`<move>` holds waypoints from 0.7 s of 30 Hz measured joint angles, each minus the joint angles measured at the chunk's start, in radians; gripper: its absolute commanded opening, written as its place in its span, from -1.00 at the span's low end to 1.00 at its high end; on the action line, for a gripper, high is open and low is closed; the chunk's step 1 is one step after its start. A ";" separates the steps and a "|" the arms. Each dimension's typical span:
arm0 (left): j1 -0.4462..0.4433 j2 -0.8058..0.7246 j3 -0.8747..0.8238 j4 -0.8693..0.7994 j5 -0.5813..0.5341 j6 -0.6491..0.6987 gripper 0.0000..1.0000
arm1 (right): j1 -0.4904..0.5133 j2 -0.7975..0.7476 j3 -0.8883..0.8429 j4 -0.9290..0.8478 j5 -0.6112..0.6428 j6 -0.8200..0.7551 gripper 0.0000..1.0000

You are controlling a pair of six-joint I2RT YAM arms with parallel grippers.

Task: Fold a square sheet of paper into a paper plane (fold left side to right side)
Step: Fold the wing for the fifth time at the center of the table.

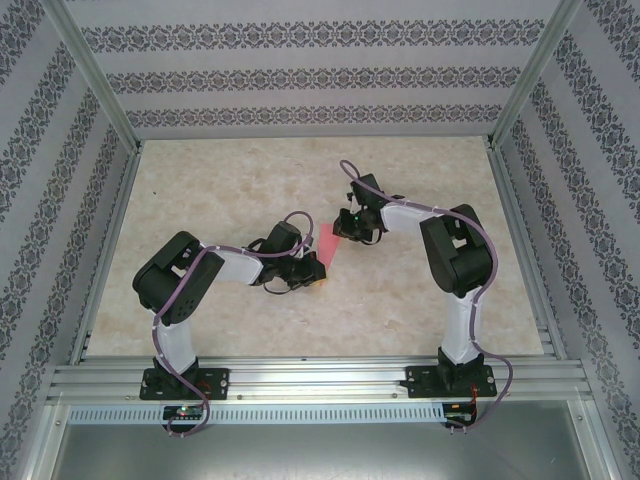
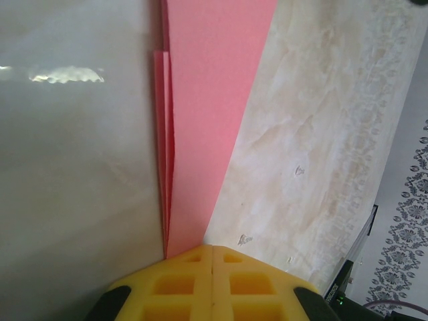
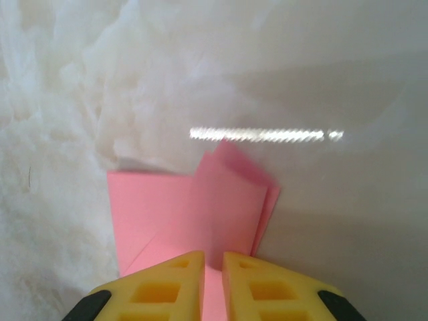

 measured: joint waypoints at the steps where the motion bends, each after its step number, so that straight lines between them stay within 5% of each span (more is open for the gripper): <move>1: 0.000 0.000 0.000 0.000 0.000 0.000 -1.00 | -0.006 0.005 0.008 0.000 0.000 -0.001 -0.65; 21: 0.000 0.000 -0.002 0.004 0.000 -0.004 -1.00 | -0.030 0.027 0.047 -0.022 0.023 -0.004 -0.58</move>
